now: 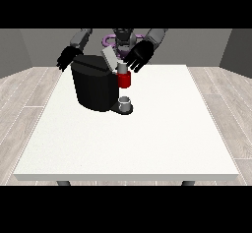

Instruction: Insert the coffee pod into the coffee machine and close the lid

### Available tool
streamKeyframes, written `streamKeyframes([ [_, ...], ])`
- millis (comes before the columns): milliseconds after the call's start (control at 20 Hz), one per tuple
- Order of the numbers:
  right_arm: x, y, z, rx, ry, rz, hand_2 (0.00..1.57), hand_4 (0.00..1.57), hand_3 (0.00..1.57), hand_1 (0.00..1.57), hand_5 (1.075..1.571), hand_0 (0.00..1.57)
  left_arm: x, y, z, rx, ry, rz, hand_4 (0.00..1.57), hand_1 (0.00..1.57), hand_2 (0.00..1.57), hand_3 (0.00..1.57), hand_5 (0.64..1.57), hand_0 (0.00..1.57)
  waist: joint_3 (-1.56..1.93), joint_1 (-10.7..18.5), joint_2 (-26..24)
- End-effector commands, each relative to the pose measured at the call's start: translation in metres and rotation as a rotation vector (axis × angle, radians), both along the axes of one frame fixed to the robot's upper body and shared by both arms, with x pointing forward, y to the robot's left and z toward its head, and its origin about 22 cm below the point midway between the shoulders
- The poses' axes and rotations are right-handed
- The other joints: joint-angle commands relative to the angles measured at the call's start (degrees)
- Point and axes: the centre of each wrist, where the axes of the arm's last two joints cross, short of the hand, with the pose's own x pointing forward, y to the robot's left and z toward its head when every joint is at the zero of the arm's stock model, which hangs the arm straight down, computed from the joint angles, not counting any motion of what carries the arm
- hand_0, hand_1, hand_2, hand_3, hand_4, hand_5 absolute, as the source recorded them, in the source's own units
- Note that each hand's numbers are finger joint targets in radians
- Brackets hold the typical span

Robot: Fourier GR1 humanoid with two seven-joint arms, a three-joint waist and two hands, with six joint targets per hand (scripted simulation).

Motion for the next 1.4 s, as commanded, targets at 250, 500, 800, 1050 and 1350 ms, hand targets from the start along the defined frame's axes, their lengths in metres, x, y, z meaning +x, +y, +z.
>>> streamKeyframes([
  [250, -0.001, -0.010, 0.012, -0.008, -0.015, 0.018, 0.00, 0.53, 0.00, 0.00, 1.571, 0.00, 0.000, 0.018, -0.002, 0.001, 0.000, 0.029, 0.51, 1.19, 1.27, 1.20, 1.571, 1.19, -0.01, -0.92, 1.18],
  [500, -0.003, -0.007, 0.004, 0.019, -0.023, 0.001, 0.00, 0.44, 0.00, 0.00, 1.571, 0.00, 0.001, 0.003, -0.011, 0.011, 0.010, 0.002, 0.49, 1.21, 1.26, 1.19, 1.571, 1.21, 0.00, -0.10, 1.06],
  [800, -0.004, 0.001, 0.003, 0.006, -0.037, 0.019, 0.00, 0.44, 0.00, 0.00, 1.571, 0.00, 0.002, -0.003, -0.016, -0.001, 0.011, 0.008, 0.48, 1.22, 1.27, 1.17, 1.571, 1.22, 0.00, -0.81, 2.83],
  [1050, 0.003, -0.008, 0.016, 0.019, -0.070, -0.001, 0.00, 0.43, 0.00, 0.00, 1.571, 0.00, 0.000, 0.020, 0.011, 0.022, -0.028, 0.026, 0.46, 1.16, 1.19, 1.06, 1.571, 1.16, 0.00, -1.16, 4.80],
  [1350, -0.004, -0.011, 0.002, 0.001, -0.024, -0.039, 0.00, 0.38, 0.00, 0.00, 1.571, 0.00, 0.000, 0.012, 0.001, 0.062, -0.016, -0.001, 0.40, 1.09, 1.13, 0.96, 1.571, 1.09, 0.00, 0.24, 2.27],
])
